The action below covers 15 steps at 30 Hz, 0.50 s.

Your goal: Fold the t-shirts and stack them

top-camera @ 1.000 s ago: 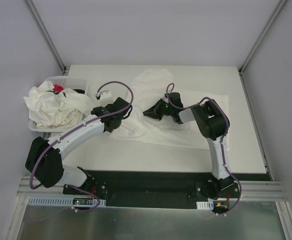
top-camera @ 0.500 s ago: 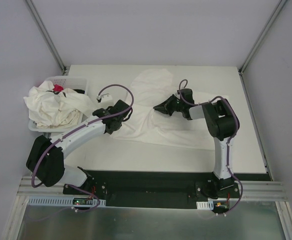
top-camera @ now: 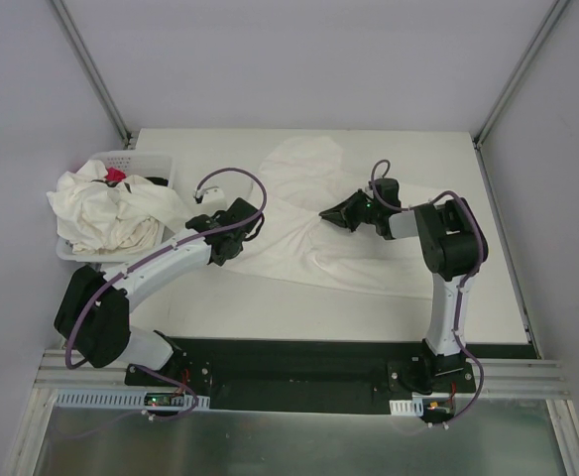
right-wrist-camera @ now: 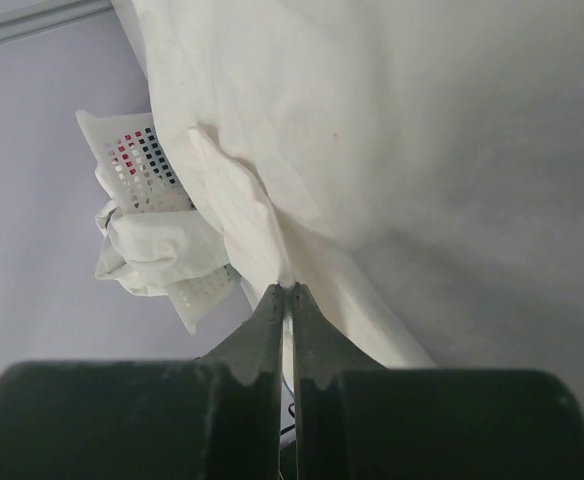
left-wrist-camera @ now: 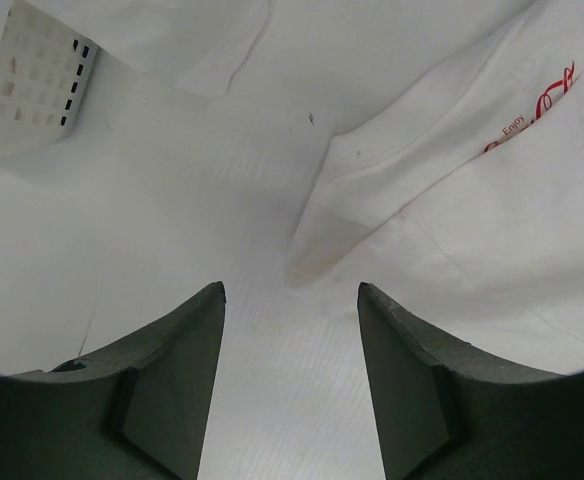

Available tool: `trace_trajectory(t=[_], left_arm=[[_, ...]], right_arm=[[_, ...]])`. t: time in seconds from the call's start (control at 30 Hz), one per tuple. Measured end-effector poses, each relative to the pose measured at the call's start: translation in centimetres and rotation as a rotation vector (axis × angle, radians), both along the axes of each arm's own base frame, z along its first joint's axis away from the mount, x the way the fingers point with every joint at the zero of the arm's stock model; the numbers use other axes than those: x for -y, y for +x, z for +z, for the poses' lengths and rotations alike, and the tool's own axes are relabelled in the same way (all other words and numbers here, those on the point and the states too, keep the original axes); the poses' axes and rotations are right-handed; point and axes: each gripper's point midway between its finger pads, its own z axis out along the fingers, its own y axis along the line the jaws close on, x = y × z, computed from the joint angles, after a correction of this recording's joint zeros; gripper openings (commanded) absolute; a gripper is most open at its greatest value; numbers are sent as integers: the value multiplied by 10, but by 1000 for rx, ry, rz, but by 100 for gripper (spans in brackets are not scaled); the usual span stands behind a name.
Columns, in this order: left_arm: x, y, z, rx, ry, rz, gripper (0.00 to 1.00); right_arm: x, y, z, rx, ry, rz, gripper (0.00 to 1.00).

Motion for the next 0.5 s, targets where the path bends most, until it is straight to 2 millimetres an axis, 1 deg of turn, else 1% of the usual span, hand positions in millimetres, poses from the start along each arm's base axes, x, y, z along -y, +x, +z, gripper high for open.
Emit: trace_trajectory(t=[0.27,0.37,0.4,0.5], left_arm=[[1,0,-1,-2,-1,-2,55],[1,0,-1,-2,-2,-1,55],[1,0,-1,-2,-2,-1,54],[1,0,-1,-3,-2,-2,54]], right_arm=[[4,-5,-7,-20,-6,-6,1],[6,-6,-9,-22,-7,-9,3],[6,-6,-9,-23,-8,-9,7],[8,-6,-10,-24,-9,-12,9]])
